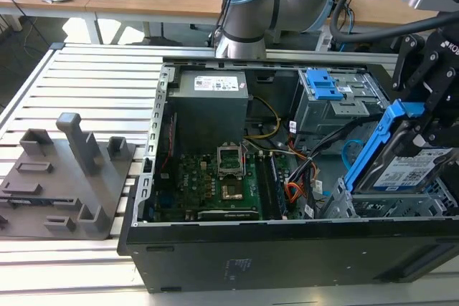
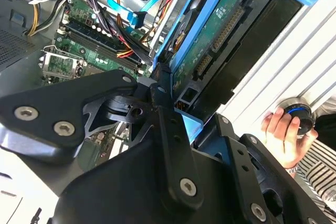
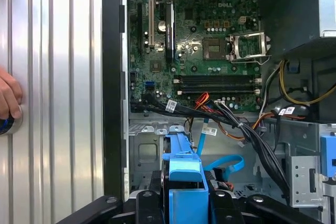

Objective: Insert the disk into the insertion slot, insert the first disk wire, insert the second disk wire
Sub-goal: 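Insert the disk into the insertion slot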

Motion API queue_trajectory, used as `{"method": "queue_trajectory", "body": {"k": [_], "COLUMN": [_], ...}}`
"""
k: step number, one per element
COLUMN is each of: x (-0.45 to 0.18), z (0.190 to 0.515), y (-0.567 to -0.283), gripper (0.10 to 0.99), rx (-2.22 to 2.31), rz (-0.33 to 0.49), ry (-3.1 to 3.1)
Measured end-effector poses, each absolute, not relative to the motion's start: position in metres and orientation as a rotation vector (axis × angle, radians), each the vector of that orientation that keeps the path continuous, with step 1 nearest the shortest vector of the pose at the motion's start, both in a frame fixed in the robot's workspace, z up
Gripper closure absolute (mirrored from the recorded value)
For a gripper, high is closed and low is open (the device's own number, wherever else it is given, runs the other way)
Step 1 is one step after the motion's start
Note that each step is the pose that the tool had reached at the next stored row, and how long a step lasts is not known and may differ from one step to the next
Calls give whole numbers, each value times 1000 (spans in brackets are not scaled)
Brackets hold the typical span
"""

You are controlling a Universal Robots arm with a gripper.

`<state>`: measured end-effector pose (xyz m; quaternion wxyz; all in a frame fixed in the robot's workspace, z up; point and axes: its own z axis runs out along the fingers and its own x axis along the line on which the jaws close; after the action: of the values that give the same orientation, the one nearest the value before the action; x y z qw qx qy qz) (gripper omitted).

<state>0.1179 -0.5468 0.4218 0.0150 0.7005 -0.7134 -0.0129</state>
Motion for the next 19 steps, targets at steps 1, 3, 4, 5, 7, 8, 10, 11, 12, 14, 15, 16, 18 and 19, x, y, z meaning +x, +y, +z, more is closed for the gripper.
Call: {"method": "queue_trajectory", "body": {"k": [1,3,4,5,7,8,10,11,12,14,15,16,18,19], "x": [118,118,118,118,118,118,118,118,118,118,118,118,118,118], "z": [421,420,420,420,418,417,414,413,412,409,408,407,407,407], "y": [-547,-547,-547,-547,-547,-547,-547,-547,-547,-547,-547,-547,-547,-547], "gripper": [722,722,722,722,722,722,722,722,722,722,722,722,722,722], "rx": [2180,2180,2180,2180,2180,2180,2180,2180,2180,2180,2180,2180,2180,2180], "rz": [-40,-40,-40,-40,-40,-40,-40,-40,-40,-40,-40,-40,-40,-40], "ry": [-2220,-2220,-2220,-2220,-2220,-2220,-2220,-2220,-2220,-2220,-2220,-2220,-2220,-2220]}}
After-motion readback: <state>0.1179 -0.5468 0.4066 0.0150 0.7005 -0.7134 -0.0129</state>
